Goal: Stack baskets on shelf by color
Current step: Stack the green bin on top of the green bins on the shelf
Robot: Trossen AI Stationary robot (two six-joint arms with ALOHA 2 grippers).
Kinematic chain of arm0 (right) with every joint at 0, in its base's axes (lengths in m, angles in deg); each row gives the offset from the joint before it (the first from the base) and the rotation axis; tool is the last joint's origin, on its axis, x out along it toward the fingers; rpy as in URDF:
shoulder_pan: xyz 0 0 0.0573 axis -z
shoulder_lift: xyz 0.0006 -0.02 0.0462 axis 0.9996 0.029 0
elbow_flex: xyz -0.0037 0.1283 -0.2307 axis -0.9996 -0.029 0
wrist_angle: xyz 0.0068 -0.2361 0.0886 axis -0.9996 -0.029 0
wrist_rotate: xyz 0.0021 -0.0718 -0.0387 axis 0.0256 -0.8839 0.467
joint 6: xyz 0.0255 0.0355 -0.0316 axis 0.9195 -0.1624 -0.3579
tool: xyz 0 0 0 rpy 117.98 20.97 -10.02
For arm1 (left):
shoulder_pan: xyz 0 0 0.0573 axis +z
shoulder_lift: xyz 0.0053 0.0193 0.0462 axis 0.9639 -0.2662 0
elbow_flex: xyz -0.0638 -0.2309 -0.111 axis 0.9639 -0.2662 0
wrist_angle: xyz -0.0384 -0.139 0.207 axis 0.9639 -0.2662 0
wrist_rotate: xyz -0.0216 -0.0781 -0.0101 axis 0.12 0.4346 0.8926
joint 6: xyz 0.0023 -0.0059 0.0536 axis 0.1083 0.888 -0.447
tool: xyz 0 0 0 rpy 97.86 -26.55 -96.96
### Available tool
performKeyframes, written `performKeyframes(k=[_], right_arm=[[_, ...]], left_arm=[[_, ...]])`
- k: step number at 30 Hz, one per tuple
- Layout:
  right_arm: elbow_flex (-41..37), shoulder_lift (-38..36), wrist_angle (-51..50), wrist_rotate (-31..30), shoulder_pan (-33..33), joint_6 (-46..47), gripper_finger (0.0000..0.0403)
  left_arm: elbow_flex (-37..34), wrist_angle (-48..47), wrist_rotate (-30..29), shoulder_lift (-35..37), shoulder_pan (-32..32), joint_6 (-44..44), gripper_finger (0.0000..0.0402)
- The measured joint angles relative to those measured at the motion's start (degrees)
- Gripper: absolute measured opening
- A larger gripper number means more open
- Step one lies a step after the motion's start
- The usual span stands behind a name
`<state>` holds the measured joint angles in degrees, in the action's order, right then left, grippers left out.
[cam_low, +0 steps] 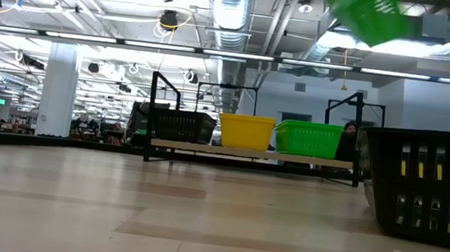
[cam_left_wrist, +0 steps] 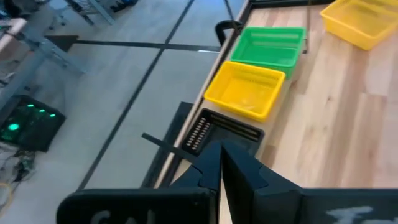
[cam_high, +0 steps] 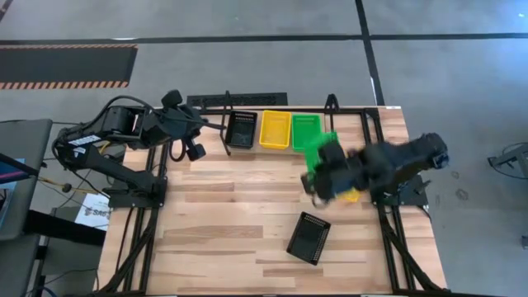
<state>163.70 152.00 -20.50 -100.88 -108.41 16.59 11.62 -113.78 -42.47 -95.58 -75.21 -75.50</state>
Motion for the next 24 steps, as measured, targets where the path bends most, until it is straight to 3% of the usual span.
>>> performKeyframes(k=[5,11,18,24], right_arm=[[2.70,-0.22,5.81,1.14,12.69,-17.63,0.0003],[3.06,0.27,19.80,8.26,26.32,-34.32,0.0003],[3.11,2.90,24.42,12.75,35.00,-35.87,0.0003],[2.01,7.88,15.40,16.08,38.04,-31.48,0.0003]], left_arm=[[0.00,0.01,2.71,0.00,-0.02,-0.02,0.0002],[0.00,0.01,3.14,-0.02,-0.02,-0.50,0.0002],[0.00,-0.02,3.14,-0.02,-0.02,-1.35,0.0002],[0.00,-0.06,3.74,-0.04,-0.02,-2.18,0.0002]])
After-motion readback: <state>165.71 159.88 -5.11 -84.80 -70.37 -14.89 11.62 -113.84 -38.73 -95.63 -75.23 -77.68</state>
